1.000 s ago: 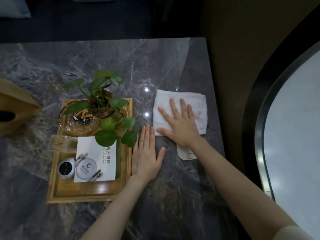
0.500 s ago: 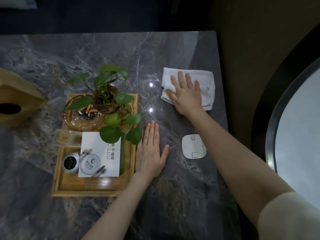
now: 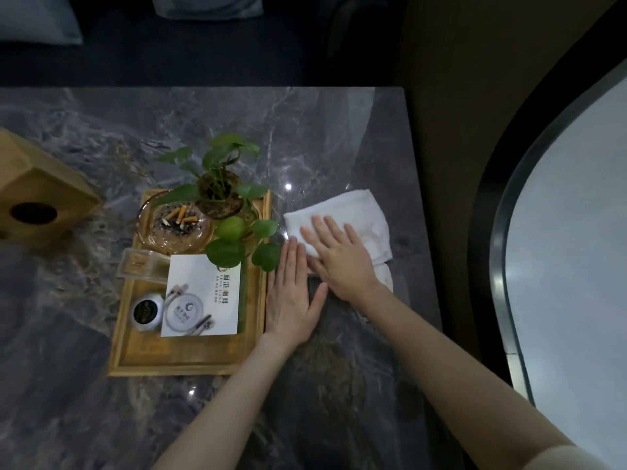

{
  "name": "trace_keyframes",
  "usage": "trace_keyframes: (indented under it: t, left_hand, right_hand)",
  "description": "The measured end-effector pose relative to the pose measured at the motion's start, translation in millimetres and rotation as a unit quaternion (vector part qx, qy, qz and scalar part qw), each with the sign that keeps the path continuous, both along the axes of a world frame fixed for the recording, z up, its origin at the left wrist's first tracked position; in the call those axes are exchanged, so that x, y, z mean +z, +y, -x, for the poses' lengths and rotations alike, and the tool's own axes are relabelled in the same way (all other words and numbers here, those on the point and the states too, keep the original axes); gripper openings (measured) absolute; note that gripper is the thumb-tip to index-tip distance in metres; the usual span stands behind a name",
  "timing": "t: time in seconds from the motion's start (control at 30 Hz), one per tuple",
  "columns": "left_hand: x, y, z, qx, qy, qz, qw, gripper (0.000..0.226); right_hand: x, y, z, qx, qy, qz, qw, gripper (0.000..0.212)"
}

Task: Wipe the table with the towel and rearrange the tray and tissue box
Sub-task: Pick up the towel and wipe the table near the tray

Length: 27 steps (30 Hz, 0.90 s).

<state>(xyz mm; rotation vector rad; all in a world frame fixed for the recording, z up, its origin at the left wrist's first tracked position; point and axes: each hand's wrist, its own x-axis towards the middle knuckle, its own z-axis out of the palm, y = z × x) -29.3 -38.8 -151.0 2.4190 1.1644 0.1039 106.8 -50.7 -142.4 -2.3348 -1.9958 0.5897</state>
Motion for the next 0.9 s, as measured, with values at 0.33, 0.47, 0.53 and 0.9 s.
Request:
trace_keyframes:
  t: [0.33,0.47,0.53,0.9]
  left_hand:
    - [36,-18,23,0.037,-0.173,0.161,0.971,0.067]
    - [52,-18,32,0.074,-0.192,0.155,0.966,0.051]
    - [60,-18,36,0.081,-0.228,0.116,0.963,0.047]
    - [125,0,92,0.152,-0.366,0.312,0.863,0.016]
  right_hand:
    - [32,-44,12,-0.080,0.226,0.025,0.970,0.052]
    - [64,-50,18,-0.332,0.450,0.007,0.829,0.025]
    - [75,-55,19,-0.419,0.525,-0.006,0.741,0.024]
    - [139,-59,75,-0.396,0.810,-0.111,0.417,0.030]
